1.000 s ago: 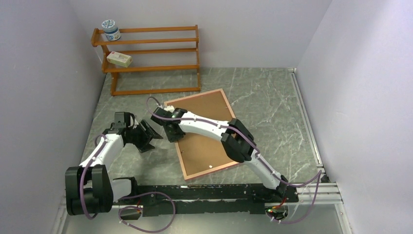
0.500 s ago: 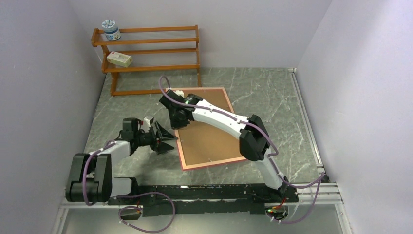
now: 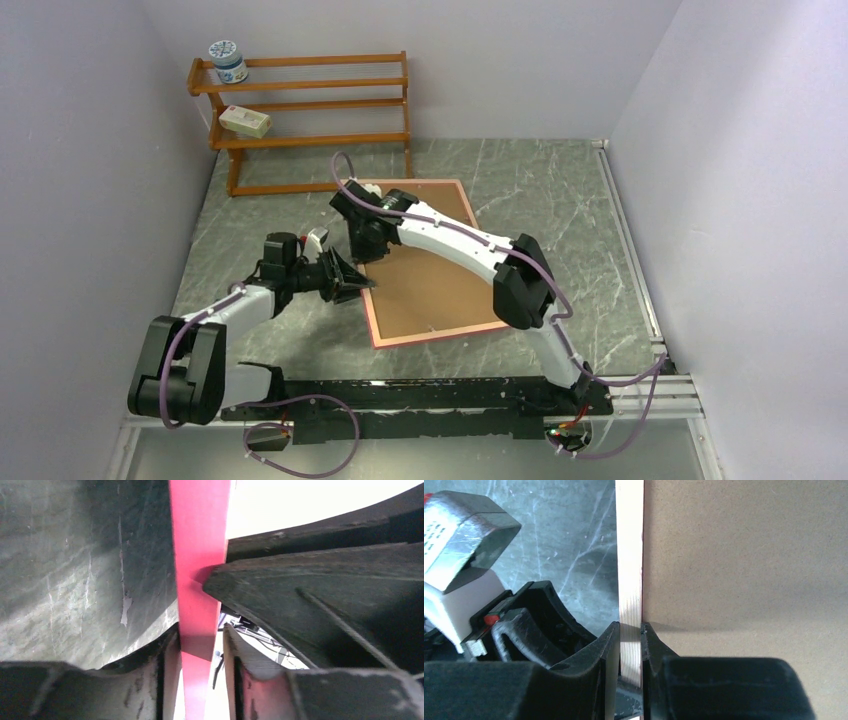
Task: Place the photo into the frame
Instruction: Turn over the photo frame at the center of the board.
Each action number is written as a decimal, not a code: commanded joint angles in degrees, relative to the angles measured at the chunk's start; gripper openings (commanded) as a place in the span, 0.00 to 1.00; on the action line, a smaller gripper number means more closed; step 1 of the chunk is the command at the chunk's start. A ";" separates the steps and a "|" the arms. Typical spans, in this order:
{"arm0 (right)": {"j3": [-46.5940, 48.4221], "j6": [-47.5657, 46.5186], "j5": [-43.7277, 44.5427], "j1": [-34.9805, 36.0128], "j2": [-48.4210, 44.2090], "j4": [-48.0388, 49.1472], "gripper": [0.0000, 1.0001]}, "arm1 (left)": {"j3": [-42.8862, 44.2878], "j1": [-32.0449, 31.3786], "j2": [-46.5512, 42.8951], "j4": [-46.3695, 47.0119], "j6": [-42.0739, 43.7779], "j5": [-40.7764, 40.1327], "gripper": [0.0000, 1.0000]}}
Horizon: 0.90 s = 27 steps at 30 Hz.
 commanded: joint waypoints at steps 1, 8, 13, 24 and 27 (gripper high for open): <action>1.66 3.74 -3.74 -0.79 -6.41 4.61 0.01 | 0.76 -0.99 -0.82 3.41 -2.51 -1.82 0.37; -0.32 7.32 -4.53 -1.95 -8.84 5.78 0.05 | 2.48 -1.88 -1.15 1.76 -1.43 -3.84 0.20; -2.85 9.57 -0.25 -3.50 -12.92 2.24 0.46 | 8.64 -1.88 -5.96 -12.61 5.67 -7.62 0.05; -14.62 4.42 -4.01 -16.94 -32.71 6.95 0.79 | 36.79 -1.88 -3.79 -56.36 26.67 -17.97 0.03; -16.51 2.96 -5.78 -20.30 -35.59 6.98 0.79 | 48.25 -1.88 0.12 -65.54 31.21 -21.03 0.03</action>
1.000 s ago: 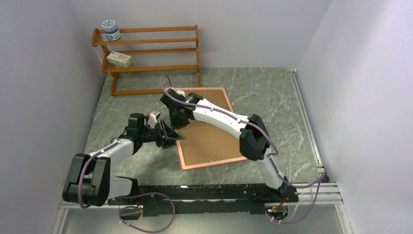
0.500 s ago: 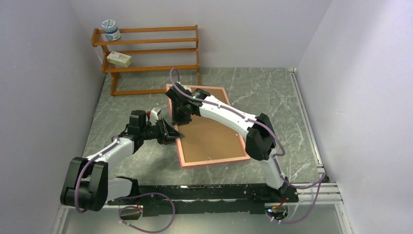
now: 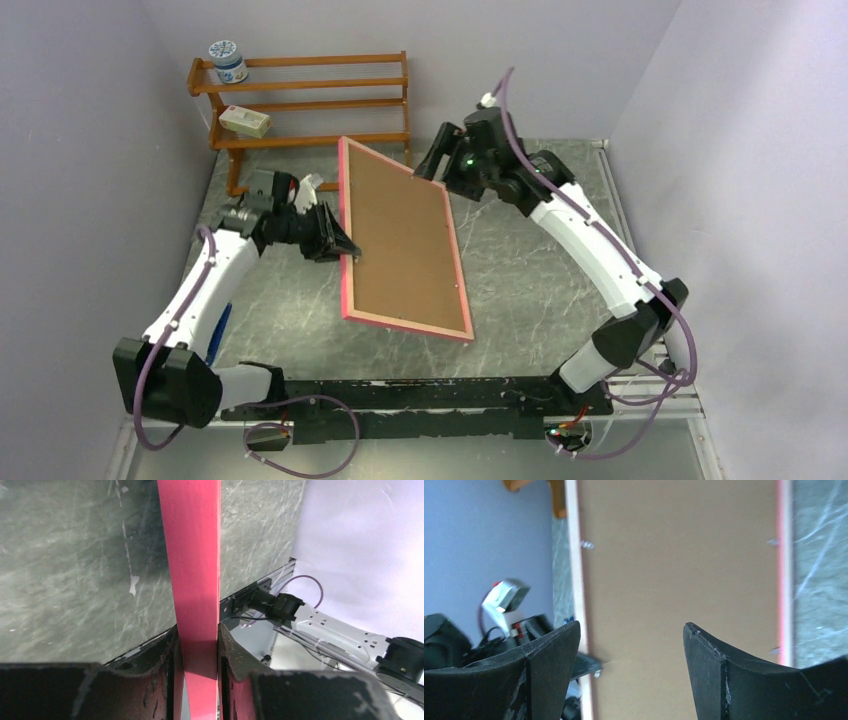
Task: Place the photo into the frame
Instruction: Turn over the photo frame at the center of the board.
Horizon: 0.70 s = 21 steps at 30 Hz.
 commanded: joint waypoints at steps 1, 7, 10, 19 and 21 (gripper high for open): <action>-3.72 -3.03 -3.79 -3.69 -3.39 1.42 0.79 | 16.82 0.17 4.31 -17.80 14.79 -8.59 0.02; -7.90 -3.71 -8.09 -7.43 -5.39 1.49 0.78 | 29.98 0.17 9.43 -29.19 20.30 -16.01 0.02; -8.87 -3.82 -9.56 -8.32 -5.22 1.09 0.77 | 33.07 0.17 9.90 -30.80 19.98 -15.81 0.03; -8.88 -3.76 -13.91 -9.00 -3.54 2.06 0.76 | 44.04 -1.15 11.29 -38.04 19.62 -18.99 0.03; -9.02 -3.41 -15.90 -9.05 -2.94 3.75 0.75 | 45.39 -1.95 11.43 -38.45 20.20 -18.50 0.02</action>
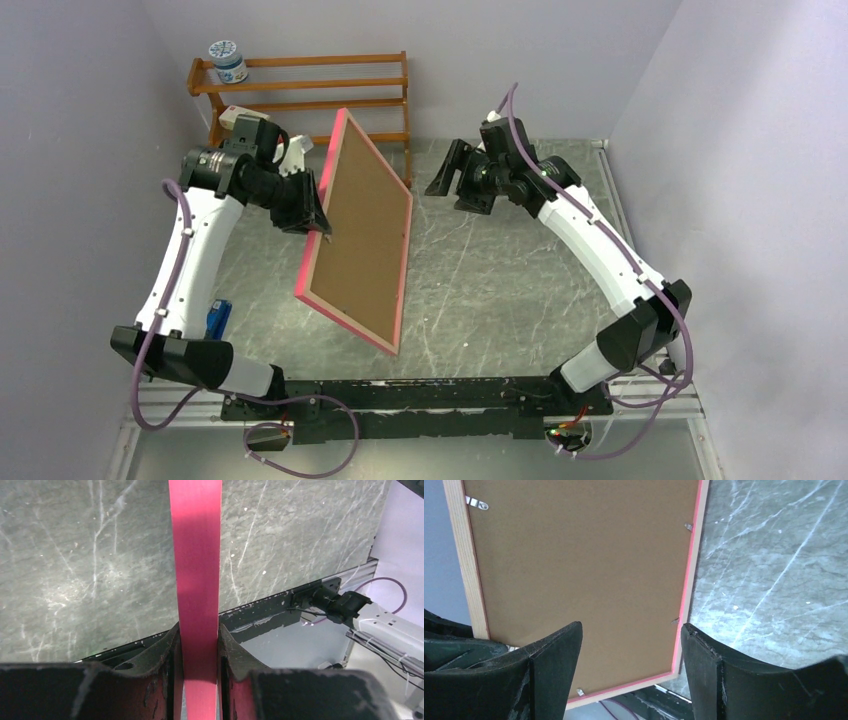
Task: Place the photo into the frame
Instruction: Turn over the photo frame at the center of the board.
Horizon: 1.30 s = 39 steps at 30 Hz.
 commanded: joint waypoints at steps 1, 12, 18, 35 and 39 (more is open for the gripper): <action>0.14 -0.33 -5.97 0.01 1.29 4.73 0.75 | 6.03 -1.65 -0.99 -1.94 2.86 -1.67 0.03; 4.08 3.73 -12.27 2.58 3.84 11.48 0.86 | 17.02 -7.13 2.28 -2.58 5.68 -10.58 0.03; 11.67 9.05 -11.75 4.84 7.61 12.63 0.92 | 22.66 -13.51 4.62 -1.49 7.91 -19.49 0.02; 15.50 14.86 1.47 6.13 9.29 5.21 0.93 | 15.67 -30.39 3.49 7.99 2.31 -29.86 0.03; 14.65 15.03 2.94 6.09 8.70 3.67 0.93 | 11.21 -32.60 1.81 10.70 -0.05 -29.61 0.07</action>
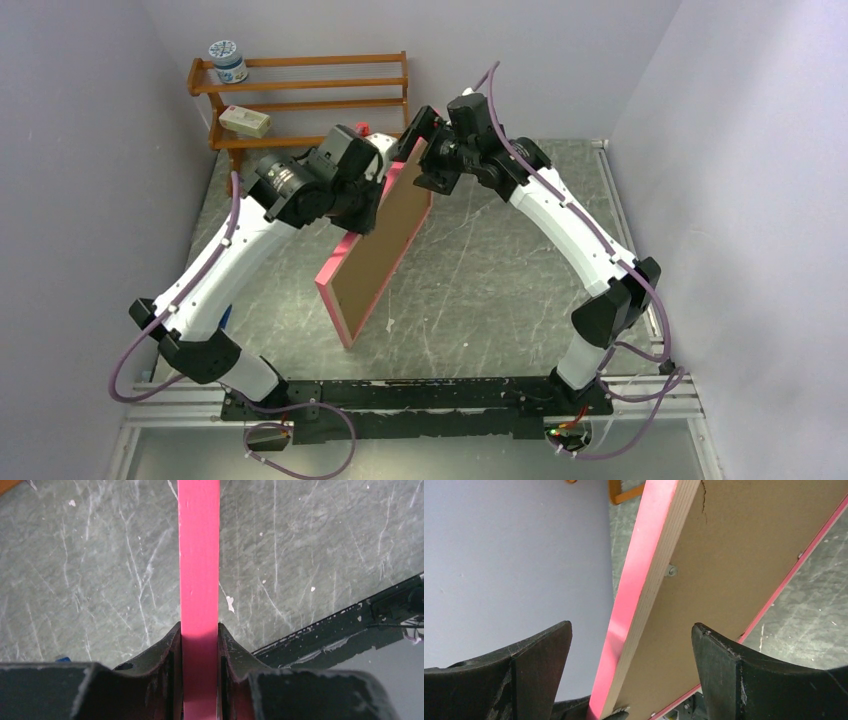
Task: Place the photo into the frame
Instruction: Turn over the photo frame at the center of the board.
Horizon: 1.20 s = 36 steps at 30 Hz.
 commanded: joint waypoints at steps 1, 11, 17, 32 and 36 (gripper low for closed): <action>-1.30 0.88 3.49 0.27 -2.07 -1.78 0.93 | -3.12 -2.51 -4.19 10.32 -4.16 0.98 0.09; -4.73 1.73 4.02 -0.22 -3.98 -2.68 0.89 | -13.56 -3.18 -11.36 20.98 -3.79 12.22 0.68; -9.02 1.82 4.21 -1.33 -7.52 -2.02 0.80 | -18.41 -3.16 -15.45 28.77 -2.89 20.70 0.80; -24.94 -3.42 -4.34 -11.69 -20.85 -0.32 0.36 | -16.36 -2.41 -10.57 33.28 -7.70 15.13 0.82; -27.00 -16.42 -11.68 -16.54 -20.75 -3.93 0.33 | -18.34 1.69 -9.21 31.36 -14.57 9.78 0.84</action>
